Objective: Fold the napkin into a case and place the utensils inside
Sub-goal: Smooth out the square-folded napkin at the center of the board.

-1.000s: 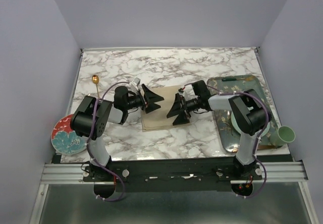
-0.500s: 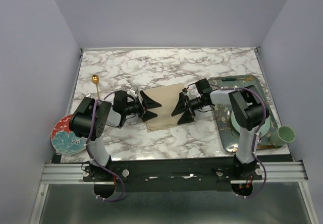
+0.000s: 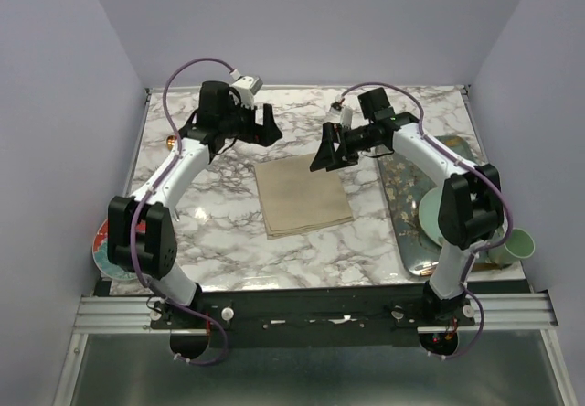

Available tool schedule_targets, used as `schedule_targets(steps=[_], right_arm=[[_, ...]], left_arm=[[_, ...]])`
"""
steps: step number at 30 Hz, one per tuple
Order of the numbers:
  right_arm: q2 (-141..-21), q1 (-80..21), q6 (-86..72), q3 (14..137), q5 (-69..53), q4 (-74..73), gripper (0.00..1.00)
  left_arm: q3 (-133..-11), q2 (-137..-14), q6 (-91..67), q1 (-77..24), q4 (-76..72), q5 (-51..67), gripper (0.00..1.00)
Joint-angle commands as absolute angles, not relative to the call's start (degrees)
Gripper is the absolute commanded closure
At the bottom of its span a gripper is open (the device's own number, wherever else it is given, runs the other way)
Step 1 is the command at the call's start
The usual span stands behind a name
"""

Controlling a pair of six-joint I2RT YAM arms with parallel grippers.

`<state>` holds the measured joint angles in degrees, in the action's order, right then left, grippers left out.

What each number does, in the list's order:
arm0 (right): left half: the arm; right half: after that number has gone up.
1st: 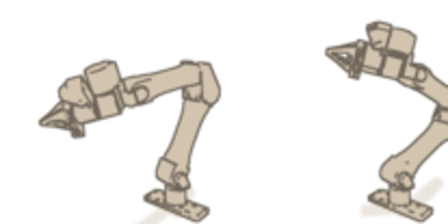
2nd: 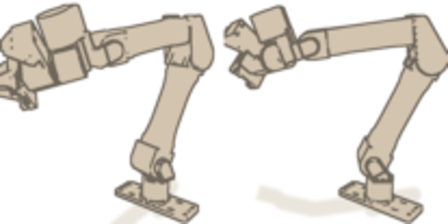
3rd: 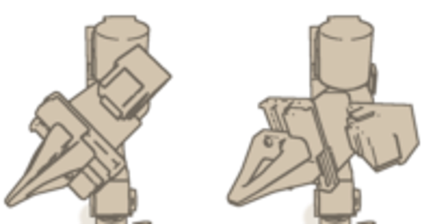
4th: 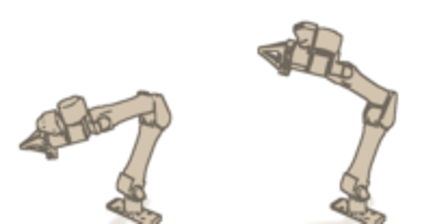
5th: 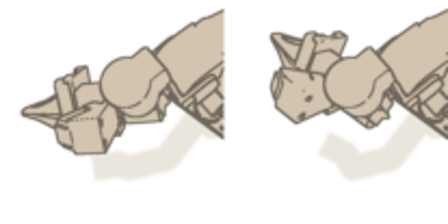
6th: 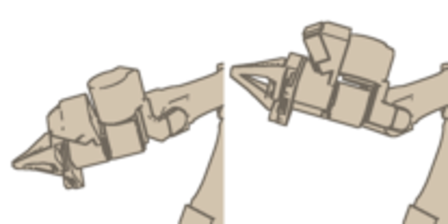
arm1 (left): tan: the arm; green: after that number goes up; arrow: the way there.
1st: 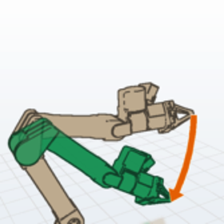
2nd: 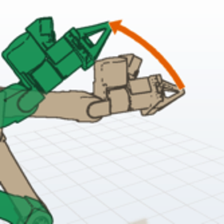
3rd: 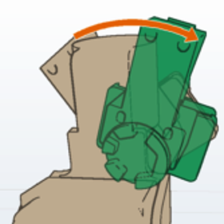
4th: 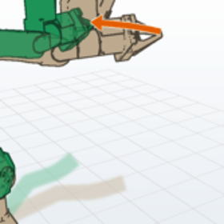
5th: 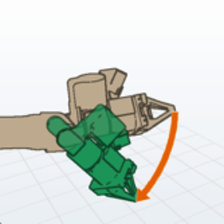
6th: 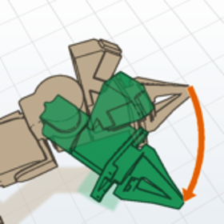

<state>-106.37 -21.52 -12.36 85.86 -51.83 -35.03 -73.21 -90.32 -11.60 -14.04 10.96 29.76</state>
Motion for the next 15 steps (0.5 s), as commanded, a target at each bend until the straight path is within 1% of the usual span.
schedule_targets(steps=[1,4,5,7,8,9,11,12,15], right_arm=[[-108.4,-21.2,-7.6,88.3,-34.7,-40.1,0.0],[-110.3,-21.2,-6.3,89.4,-30.1,-40.0,0.0],[-110.7,-21.1,-5.6,89.6,-29.1,-39.6,0.0],[-112.1,-21.0,-5.1,90.3,-26.8,-38.9,0.02],[-112.6,-21.0,-4.7,90.5,-26.5,-37.8,0.05],[-113.7,-20.9,-4.5,90.8,-26.1,-37.3,0.09],[-115.1,-20.9,-4.4,92.3,-25.1,-36.8,0.12],[-115.8,-20.8,-4.6,92.8,-24.9,-36.8,0.14],[-117.9,-20.8,-4.5,94.0,-24.3,-36.8,0.15]], left_arm=[[-79.3,-99.0,8.8,-15.2,25.2,20.0,0.03],[-81.4,-102.3,13.6,-16.1,25.8,20.7,0.11],[-81.6,-103.0,14.5,-16.3,26.0,20.8,0.18],[-81.5,-105.1,15.3,-16.3,25.6,21.4,0.25],[-81.3,-105.9,15.4,-16.4,25.5,21.4,0.33],[-81.1,-106.6,15.6,-16.4,25.7,21.3,0.36],[-80.5,-108.5,15.9,-16.4,25.8,20.8,0.42],[-80.2,-108.8,16.2,-16.3,25.8,20.5,0.44],[-78.3,-109.3,17.7,-16.5,26.4,19.1,0.46]])
